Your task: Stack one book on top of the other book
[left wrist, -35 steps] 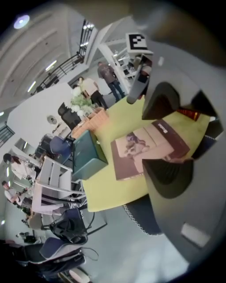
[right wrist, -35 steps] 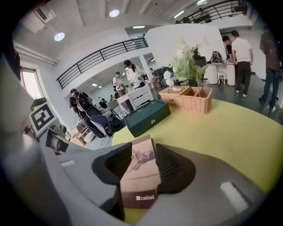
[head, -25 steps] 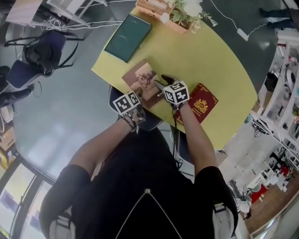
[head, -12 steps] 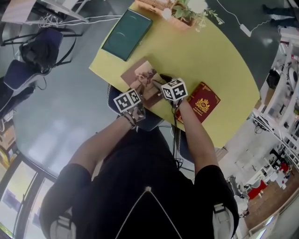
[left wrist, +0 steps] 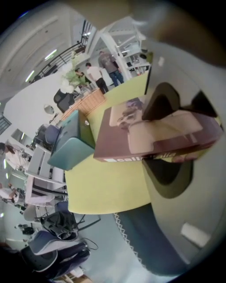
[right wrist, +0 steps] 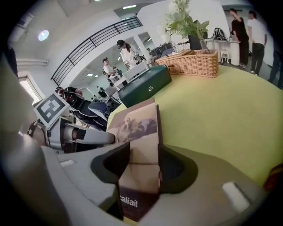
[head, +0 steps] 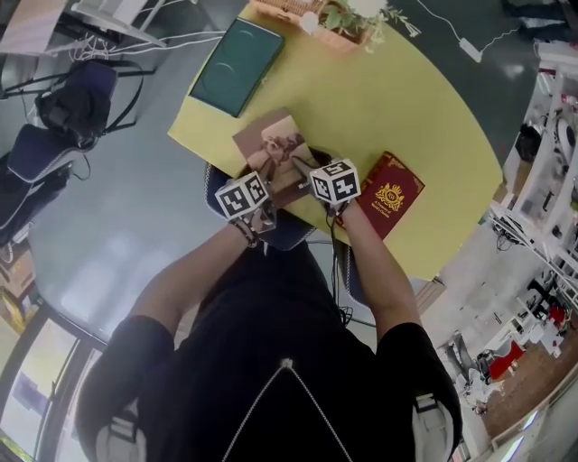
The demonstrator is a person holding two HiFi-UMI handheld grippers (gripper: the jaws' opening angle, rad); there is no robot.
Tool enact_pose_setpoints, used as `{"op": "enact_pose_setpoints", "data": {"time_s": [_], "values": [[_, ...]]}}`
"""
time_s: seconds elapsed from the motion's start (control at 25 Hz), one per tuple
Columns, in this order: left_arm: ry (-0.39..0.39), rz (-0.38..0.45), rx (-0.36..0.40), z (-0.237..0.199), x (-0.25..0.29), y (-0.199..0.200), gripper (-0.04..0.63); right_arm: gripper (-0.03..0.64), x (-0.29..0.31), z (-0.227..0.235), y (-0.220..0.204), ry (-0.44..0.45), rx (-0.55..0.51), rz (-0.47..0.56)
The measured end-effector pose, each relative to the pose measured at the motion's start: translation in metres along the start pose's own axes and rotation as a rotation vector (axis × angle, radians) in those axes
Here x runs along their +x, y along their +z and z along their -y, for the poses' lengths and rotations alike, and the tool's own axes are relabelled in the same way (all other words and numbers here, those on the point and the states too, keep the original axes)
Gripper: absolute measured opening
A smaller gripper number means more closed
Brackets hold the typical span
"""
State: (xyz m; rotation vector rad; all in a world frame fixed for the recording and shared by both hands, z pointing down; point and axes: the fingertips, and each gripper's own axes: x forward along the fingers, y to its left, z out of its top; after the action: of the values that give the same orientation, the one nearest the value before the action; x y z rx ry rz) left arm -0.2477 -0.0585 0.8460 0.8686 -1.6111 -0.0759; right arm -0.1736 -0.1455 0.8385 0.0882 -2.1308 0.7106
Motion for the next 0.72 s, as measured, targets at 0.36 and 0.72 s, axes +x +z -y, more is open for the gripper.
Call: {"op": "enact_pose_setpoints", "data": {"time_s": [0.36,0.72], "values": [[-0.066,0.056,0.17,0.043,-0.042,0.024,0.29,0.199,-0.052,-0.018,0.024,-0.047,0.063,0.127],[-0.164,0.065,0.352,0.109,-0.086,0.026,0.288,0.199,-0.132,-0.032,0.029,-0.142,0.162,0.263]]}}
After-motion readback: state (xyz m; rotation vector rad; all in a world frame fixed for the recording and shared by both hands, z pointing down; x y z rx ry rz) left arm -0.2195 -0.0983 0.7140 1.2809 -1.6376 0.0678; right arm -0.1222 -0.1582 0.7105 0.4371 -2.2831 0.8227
